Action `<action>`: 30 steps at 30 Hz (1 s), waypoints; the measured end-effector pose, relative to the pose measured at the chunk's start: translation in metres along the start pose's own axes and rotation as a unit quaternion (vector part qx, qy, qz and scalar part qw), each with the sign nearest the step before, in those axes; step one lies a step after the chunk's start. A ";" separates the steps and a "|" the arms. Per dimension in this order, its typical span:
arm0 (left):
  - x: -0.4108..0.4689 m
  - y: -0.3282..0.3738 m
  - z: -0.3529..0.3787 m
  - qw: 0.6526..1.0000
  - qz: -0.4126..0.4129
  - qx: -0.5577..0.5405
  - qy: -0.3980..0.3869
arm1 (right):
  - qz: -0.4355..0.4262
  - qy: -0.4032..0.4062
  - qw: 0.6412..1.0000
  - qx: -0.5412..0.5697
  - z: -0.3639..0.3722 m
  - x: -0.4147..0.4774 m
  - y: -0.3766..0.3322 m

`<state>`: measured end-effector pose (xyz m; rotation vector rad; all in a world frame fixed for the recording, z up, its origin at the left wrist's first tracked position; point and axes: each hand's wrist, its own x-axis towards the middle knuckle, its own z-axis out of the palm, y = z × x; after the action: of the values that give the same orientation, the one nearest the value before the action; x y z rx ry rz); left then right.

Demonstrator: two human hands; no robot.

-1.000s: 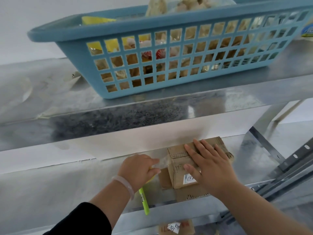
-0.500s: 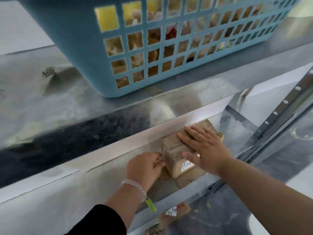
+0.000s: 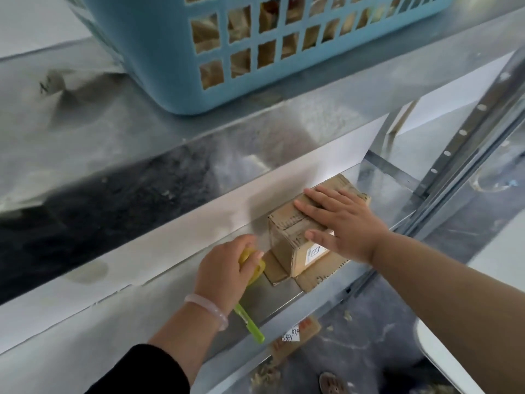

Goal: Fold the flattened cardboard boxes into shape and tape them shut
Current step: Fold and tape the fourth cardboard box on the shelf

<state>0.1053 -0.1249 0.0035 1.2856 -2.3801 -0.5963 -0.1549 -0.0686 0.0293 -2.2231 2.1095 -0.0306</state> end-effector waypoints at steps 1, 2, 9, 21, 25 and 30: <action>0.001 0.000 -0.001 1.000 -0.003 -0.004 0.002 | 0.001 0.000 1.000 -0.003 0.000 0.000 0.000; 0.002 0.000 0.000 1.000 -0.004 -0.009 0.003 | 0.002 0.000 1.000 -0.006 0.000 0.000 0.000; 0.006 0.003 0.011 1.000 -0.013 -0.026 0.010 | 0.007 0.006 1.000 -0.004 0.002 -0.001 0.000; 0.023 0.013 0.020 0.999 -0.043 -0.005 -0.031 | 0.051 0.098 0.991 0.079 0.021 -0.013 -0.006; 0.023 0.004 0.014 0.997 -0.019 -0.042 -0.061 | 0.130 0.170 0.967 0.139 0.026 -0.024 -0.025; 0.029 0.004 0.009 0.995 -0.037 -0.049 -0.081 | 0.085 0.374 0.911 0.151 0.039 -0.052 -0.089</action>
<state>0.0835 -0.1459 0.0016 1.3337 -2.4055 -0.8581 -0.0662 -0.0105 -0.0014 -2.0070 2.3737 -1.2896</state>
